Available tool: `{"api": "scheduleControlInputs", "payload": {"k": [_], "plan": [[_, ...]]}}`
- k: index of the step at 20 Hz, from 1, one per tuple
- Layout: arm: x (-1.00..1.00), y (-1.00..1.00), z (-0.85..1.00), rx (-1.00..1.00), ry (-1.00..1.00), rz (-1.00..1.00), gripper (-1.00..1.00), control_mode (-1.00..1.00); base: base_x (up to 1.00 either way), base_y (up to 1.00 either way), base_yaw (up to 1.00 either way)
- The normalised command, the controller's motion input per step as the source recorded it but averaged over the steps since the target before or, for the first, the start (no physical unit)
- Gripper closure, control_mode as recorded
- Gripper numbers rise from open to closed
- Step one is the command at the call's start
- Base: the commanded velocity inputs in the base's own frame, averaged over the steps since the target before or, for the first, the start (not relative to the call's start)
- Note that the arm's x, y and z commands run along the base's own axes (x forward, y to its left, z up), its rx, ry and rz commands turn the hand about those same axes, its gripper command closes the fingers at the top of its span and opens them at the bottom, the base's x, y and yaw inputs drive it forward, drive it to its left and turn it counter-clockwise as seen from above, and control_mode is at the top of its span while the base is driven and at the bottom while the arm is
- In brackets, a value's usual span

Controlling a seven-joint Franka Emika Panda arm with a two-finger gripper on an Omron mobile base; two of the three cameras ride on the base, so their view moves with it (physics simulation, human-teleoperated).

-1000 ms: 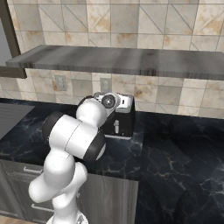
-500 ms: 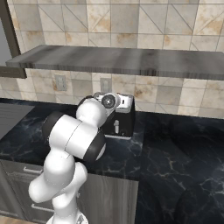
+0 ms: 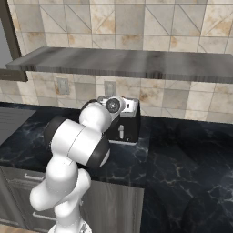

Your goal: Start the toaster. Once the lever pops up, take the bread to the plate on the dining counter.

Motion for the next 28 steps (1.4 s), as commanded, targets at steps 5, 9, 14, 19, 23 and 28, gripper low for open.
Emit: {"api": "scheduleControlInputs", "payload": {"k": [5,9,14,19,23,28], "plan": [[0.00,0.00,0.07,0.00,0.00,0.00,1.00,-1.00,0.00,0.00,0.00],[0.00,0.00,0.31,0.00,-0.01,0.00,1.00,-1.00,0.00,0.00,0.00],[0.00,0.00,0.33,0.00,-0.03,0.00,1.00,-1.00,0.00,0.00,0.00],[-0.08,0.00,0.43,0.00,-0.02,0.00,1.00,-1.00,0.00,0.00,0.00],[-0.18,0.00,0.48,0.00,0.00,0.00,1.00,-1.00,0.00,0.00,0.00],[-0.24,0.00,0.49,0.00,0.00,0.00,1.00,-1.00,0.00,0.00,0.00]]}}
